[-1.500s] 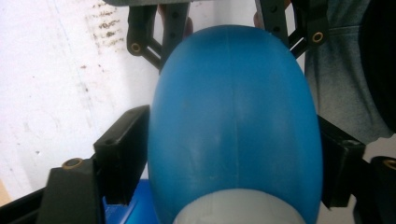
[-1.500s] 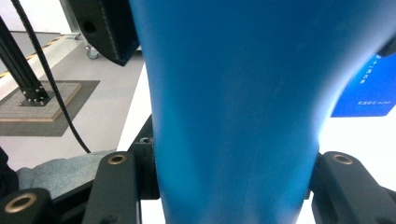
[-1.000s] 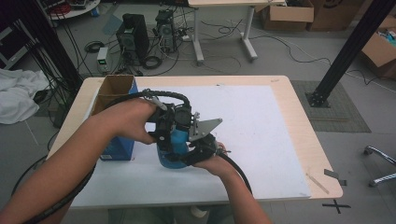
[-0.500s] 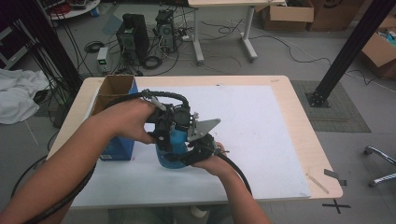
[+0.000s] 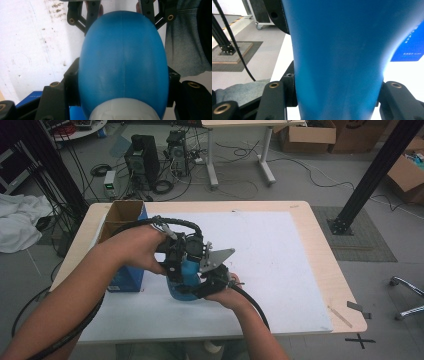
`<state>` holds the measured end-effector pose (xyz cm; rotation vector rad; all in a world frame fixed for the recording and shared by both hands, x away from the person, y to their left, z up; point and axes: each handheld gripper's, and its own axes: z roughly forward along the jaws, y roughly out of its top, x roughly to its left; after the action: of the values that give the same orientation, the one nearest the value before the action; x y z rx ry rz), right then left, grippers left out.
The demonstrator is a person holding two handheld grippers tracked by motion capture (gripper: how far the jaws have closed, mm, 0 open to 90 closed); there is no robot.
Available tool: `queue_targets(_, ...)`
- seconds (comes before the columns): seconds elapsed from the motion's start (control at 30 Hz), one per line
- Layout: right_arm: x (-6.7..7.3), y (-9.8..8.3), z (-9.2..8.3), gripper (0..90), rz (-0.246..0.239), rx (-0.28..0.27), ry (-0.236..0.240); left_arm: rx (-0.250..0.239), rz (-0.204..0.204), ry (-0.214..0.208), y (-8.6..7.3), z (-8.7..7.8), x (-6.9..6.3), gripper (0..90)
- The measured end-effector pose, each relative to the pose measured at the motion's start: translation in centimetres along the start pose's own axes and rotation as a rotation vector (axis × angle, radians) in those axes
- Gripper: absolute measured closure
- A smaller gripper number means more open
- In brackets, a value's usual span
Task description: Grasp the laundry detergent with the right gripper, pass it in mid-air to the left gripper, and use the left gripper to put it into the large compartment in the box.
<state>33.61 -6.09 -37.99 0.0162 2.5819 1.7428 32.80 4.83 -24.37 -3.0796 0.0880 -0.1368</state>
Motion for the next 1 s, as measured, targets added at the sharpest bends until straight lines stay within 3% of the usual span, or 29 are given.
queue_targets(0.2, 0.1, 0.0, -0.1, 42.3, 0.001, -0.003, -0.012, -0.007, -0.008, -0.003, 0.0, -0.1, 0.1, 38.5)
queue_targets(0.33, 0.3, 0.1, -0.5, 34.2, -0.008, 0.017, -0.03, -0.001, -0.019, -0.001, -0.2, -0.2, 0.3, 38.5)
queue_targets(0.77, 0.3, 0.4, -2.3, 18.8, 0.05, 0.083, -0.028, -0.005, -0.066, -0.024, -1.0, -0.9, 1.1, 38.4)
queue_targets(1.0, 0.2, 1.5, -4.7, 13.3, 0.057, 0.17, -0.032, 0.008, -0.146, -0.038, -1.8, -2.1, 2.1, 38.4)
